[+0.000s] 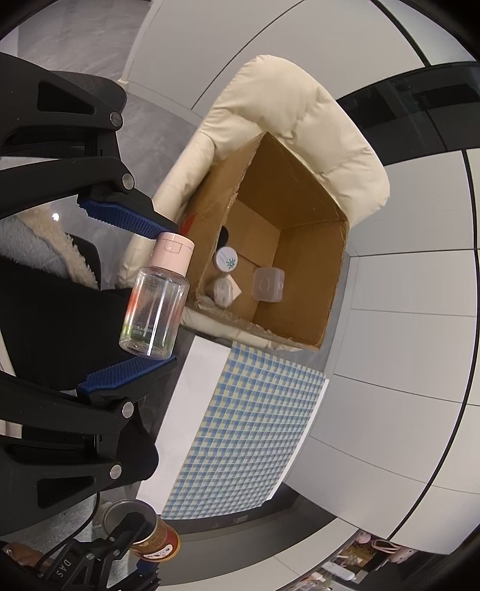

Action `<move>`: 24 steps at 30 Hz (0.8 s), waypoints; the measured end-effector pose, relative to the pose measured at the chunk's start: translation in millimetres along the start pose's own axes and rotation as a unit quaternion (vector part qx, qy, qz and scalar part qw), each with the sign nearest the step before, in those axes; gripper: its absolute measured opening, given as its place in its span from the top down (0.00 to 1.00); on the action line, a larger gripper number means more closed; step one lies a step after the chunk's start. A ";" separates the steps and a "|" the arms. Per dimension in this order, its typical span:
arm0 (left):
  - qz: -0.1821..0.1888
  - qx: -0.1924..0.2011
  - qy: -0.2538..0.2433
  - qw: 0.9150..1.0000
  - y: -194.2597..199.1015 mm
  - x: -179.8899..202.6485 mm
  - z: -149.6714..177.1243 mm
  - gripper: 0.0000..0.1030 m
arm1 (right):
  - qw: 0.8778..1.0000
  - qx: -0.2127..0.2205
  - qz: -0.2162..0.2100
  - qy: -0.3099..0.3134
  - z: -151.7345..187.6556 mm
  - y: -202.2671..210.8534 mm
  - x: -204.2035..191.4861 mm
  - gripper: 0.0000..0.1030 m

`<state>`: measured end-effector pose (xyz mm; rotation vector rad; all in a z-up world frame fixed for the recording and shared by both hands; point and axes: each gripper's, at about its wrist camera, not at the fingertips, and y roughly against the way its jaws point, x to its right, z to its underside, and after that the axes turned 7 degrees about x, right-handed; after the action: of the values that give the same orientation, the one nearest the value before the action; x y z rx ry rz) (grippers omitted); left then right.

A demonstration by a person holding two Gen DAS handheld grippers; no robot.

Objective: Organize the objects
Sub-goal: 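Turn both closed tools from the table back toward the cardboard box, then carry the tin and glass bottle over the box with both tools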

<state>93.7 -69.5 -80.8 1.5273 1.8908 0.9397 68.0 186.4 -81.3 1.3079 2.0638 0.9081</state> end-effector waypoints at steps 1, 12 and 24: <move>0.000 0.000 0.001 1.000 -0.4 -0.8 0.2 0.38 | 1.000 0.001 -0.003 0.004 -1.4 -0.9 -3.1 0.37; 0.015 -0.010 0.004 1.000 -12.0 0.3 -3.1 0.38 | 1.000 -0.004 -0.006 0.010 -8.8 -11.6 -10.7 0.37; 0.011 0.000 -0.017 1.000 -30.5 -0.4 -45.6 0.38 | 0.999 0.007 -0.014 0.039 -40.4 -35.5 -25.0 0.37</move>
<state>40.5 -82.1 -76.6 1.5562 1.8535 0.9181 28.4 142.2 -80.9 1.2668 2.1461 0.9487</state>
